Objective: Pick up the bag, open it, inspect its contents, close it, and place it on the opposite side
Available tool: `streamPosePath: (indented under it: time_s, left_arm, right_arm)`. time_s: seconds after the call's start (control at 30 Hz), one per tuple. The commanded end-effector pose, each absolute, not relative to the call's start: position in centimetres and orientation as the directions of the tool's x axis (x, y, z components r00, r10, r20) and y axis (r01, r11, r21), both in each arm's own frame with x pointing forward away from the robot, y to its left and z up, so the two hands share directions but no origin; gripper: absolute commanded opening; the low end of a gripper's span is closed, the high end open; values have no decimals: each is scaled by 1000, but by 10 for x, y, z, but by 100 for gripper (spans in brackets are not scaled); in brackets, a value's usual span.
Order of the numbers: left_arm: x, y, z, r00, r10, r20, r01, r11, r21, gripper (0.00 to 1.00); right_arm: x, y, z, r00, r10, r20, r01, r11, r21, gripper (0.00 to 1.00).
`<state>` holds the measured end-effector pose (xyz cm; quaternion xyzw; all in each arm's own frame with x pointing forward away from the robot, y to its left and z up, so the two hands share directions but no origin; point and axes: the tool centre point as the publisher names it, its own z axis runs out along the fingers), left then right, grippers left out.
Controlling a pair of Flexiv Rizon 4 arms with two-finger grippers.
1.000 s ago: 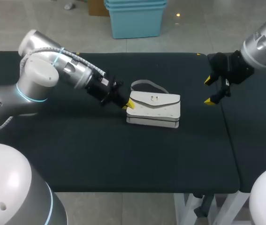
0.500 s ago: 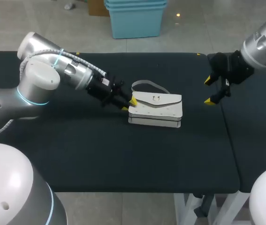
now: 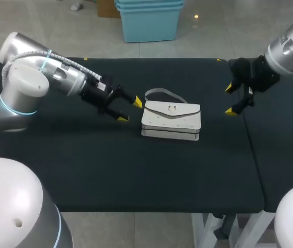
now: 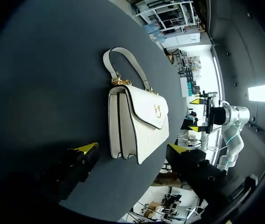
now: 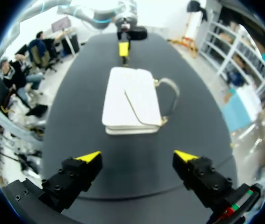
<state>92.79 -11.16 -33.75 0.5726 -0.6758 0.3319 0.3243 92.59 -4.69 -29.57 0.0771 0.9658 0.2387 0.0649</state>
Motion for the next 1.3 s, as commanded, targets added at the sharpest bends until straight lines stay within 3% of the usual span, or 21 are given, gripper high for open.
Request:
streamPosePath:
  time_s: [0.03,0.43,0.67,0.73,1.17,1.3]
  left_arm:
    - [923,-98,-324,-152,-596,788,-987,133,-90,100]
    - [935,-70,-305,-268,-647,714,-962,223,-160,100]
    - [933,-54,-290,-531,-587,612,-843,444,-305,100]
    - [933,-54,-290,-531,-587,612,-843,444,-305,100]
    - [934,-53,-292,-534,-592,604,-842,440,-314,100]
    - [948,-49,-288,-650,-581,491,-760,520,-390,100]
  right_arm:
    - [923,-37,-285,-975,189,-120,119,891,438,100]
    - [914,-8,-263,-962,160,-220,72,931,359,100]
    - [902,9,-269,-944,124,-307,20,947,321,100]
    - [900,14,-273,-953,73,-294,-22,951,308,100]
    - [900,14,-273,-953,73,-294,-22,951,308,100]
    - [901,18,-270,-949,59,-309,-38,954,298,100]
